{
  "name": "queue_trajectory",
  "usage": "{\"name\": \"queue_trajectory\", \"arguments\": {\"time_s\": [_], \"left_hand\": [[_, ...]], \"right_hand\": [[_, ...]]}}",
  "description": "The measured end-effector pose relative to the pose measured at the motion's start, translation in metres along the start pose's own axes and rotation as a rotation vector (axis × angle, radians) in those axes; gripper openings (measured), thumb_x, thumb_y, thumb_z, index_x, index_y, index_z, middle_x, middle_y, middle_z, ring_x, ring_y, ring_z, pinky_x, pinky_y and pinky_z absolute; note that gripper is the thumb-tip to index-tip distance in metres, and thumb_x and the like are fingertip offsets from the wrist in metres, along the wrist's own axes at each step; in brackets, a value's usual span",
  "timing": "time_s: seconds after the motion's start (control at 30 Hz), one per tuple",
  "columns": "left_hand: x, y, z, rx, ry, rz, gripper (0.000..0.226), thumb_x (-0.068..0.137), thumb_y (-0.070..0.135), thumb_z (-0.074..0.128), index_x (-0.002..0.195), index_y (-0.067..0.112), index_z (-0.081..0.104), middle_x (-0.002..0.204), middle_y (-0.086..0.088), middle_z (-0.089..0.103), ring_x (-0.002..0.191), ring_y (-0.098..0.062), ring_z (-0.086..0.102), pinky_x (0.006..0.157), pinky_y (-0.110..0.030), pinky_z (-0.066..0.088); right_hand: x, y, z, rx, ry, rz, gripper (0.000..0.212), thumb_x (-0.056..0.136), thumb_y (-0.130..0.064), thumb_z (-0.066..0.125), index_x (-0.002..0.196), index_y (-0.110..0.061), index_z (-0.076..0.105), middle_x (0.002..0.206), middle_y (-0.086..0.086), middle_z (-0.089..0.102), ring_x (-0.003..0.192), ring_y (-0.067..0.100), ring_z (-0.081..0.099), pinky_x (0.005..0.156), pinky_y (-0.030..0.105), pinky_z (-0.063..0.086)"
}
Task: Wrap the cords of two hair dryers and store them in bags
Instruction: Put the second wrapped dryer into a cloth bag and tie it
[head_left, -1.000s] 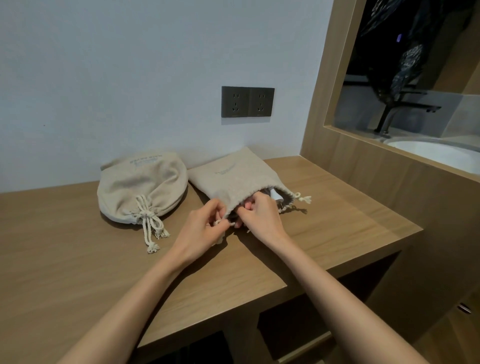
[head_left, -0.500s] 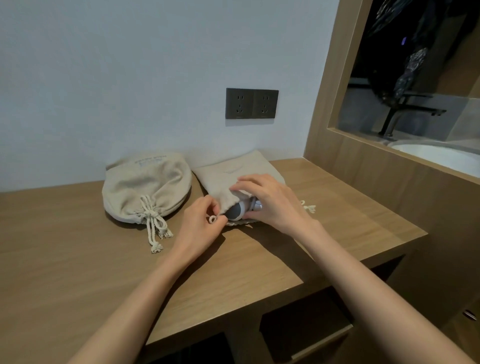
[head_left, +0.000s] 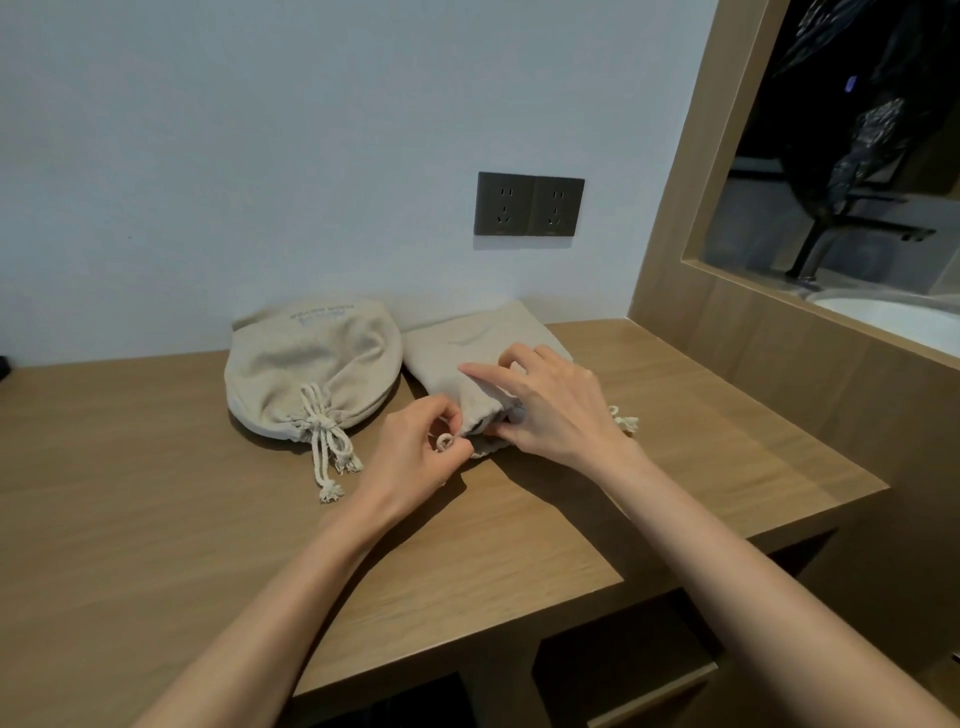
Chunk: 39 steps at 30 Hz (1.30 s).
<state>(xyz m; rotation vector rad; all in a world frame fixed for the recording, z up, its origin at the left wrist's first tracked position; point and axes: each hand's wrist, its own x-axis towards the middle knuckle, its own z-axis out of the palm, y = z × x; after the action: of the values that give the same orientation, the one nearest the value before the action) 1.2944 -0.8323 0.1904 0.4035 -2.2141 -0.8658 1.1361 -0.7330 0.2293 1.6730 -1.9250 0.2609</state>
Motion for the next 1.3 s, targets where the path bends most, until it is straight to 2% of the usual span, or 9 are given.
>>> {"name": "queue_trajectory", "arguments": {"time_s": [0.1,0.23,0.43,0.6,0.7,0.77,0.9,1.07,1.3], "left_hand": [[0.0,0.0,-0.001,-0.001,-0.002,0.009,0.01,0.076,0.011,0.064,0.076,0.016,0.055,0.078,0.001,0.059,0.062,-0.011,0.051,0.057,-0.033,0.044],[0.0,0.002,-0.002,-0.023,0.005,0.017,0.008,0.073,0.021,0.059,0.076,0.014,0.057,0.078,0.003,0.06,0.069,-0.015,0.055,0.059,-0.033,0.046],[0.001,0.002,-0.001,-0.032,-0.002,0.015,0.009,0.071,0.021,0.058,0.074,0.013,0.056,0.075,0.003,0.059,0.07,-0.015,0.055,0.058,-0.027,0.042],[0.001,0.0,-0.001,-0.033,-0.011,0.028,0.007,0.074,0.014,0.063,0.075,0.01,0.058,0.075,0.004,0.06,0.073,-0.015,0.057,0.06,-0.025,0.043],[0.0,0.001,0.003,-0.029,-0.075,0.046,0.011,0.076,0.007,0.067,0.075,0.013,0.058,0.074,0.001,0.061,0.07,-0.02,0.057,0.061,-0.028,0.043],[0.0,-0.001,0.0,-0.027,-0.081,0.051,0.009,0.074,0.011,0.066,0.075,0.013,0.057,0.075,-0.001,0.061,0.07,-0.02,0.056,0.062,-0.029,0.043],[0.003,-0.009,-0.012,0.017,-0.006,0.023,0.014,0.074,0.007,0.065,0.074,0.014,0.054,0.074,-0.001,0.058,0.068,-0.018,0.054,0.059,-0.025,0.041],[0.008,-0.014,-0.017,0.047,0.068,-0.02,0.015,0.077,0.005,0.064,0.076,0.016,0.053,0.076,0.0,0.058,0.067,-0.014,0.053,0.054,-0.02,0.039],[0.006,-0.01,-0.025,0.003,0.087,-0.057,0.01,0.079,0.004,0.063,0.079,0.01,0.056,0.078,-0.006,0.061,0.068,-0.026,0.058,0.058,-0.036,0.047]], "right_hand": [[0.004,0.003,0.0,0.0,-0.066,-0.028,0.066,0.082,-0.049,0.065,0.142,-0.037,0.04,0.11,0.002,0.057,0.09,0.018,0.057,0.07,0.031,0.044],[0.008,0.002,-0.002,0.005,-0.087,-0.035,0.068,0.084,-0.051,0.061,0.144,-0.036,0.035,0.106,-0.002,0.063,0.091,0.019,0.061,0.079,0.033,0.041],[0.007,-0.002,0.008,0.036,-0.063,0.02,0.067,0.084,-0.046,0.063,0.144,-0.035,0.035,0.072,0.0,0.069,0.073,0.021,0.065,0.089,0.037,0.039],[0.014,0.001,0.013,0.061,-0.079,-0.017,0.062,0.077,-0.039,0.069,0.134,-0.033,0.044,0.124,0.002,0.055,0.113,0.023,0.048,0.083,0.04,0.04],[0.026,-0.004,0.015,0.203,-0.126,-0.086,0.053,0.082,-0.016,0.063,0.131,-0.031,0.05,0.148,-0.004,0.041,0.136,0.019,0.035,0.098,0.048,0.037],[0.036,-0.005,0.014,0.212,-0.233,-0.145,0.06,0.086,-0.011,0.061,0.139,-0.035,0.043,0.151,-0.006,0.039,0.141,0.016,0.029,0.108,0.046,0.03],[0.046,0.003,0.009,0.169,-0.329,-0.214,0.072,0.085,-0.038,0.067,0.147,-0.04,0.028,0.154,-0.005,0.033,0.144,0.018,0.023,0.113,0.043,0.028],[0.038,0.012,0.008,0.209,-0.298,-0.226,0.076,0.084,-0.036,0.071,0.147,-0.036,0.029,0.15,-0.003,0.038,0.14,0.019,0.029,0.113,0.041,0.032],[0.045,0.002,0.013,0.041,-0.212,-0.261,0.074,0.087,-0.044,0.063,0.149,-0.031,0.026,0.139,0.003,0.05,0.126,0.024,0.045,0.105,0.036,0.036]]}}
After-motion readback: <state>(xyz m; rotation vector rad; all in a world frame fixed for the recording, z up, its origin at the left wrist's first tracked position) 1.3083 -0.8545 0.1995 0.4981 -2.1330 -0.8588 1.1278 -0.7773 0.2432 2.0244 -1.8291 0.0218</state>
